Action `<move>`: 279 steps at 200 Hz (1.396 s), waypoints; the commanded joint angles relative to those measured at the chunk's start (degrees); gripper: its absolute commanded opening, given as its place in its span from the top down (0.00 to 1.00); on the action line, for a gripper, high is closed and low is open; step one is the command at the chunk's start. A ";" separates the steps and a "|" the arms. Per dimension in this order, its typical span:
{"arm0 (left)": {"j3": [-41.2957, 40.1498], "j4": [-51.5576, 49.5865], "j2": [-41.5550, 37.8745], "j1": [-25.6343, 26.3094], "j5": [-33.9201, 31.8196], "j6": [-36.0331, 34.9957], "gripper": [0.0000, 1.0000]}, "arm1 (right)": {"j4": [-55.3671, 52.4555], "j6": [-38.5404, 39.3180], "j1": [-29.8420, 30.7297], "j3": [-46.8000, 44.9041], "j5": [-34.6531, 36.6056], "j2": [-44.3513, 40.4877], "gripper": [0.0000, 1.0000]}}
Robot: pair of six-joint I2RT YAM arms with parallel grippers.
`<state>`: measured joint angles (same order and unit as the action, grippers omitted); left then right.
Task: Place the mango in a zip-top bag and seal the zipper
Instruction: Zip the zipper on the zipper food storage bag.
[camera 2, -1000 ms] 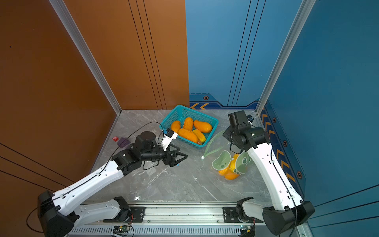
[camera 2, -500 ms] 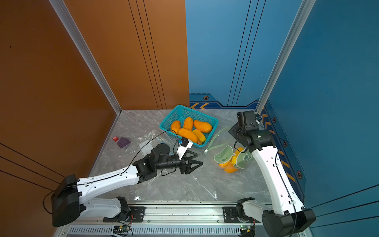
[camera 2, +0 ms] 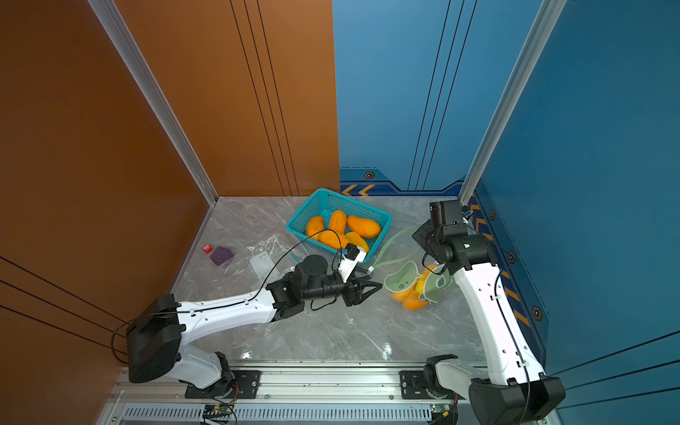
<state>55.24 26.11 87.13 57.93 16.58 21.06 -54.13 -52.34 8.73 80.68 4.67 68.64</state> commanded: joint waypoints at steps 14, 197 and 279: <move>2.09 2.60 2.58 -0.09 -2.36 0.50 0.70 | 1.38 1.10 -0.56 -0.72 -1.09 -1.35 1.00; -3.84 4.13 -5.79 -17.94 22.12 2.04 1.00 | -1.62 23.60 -0.96 7.08 -14.90 -0.18 0.54; 2.22 -19.59 -11.17 -19.22 20.57 -12.83 1.00 | -0.74 53.76 9.16 17.01 -30.68 2.56 0.42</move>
<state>53.63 16.75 79.02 38.68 36.73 16.08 -54.43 -13.58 13.54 95.59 -21.04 70.00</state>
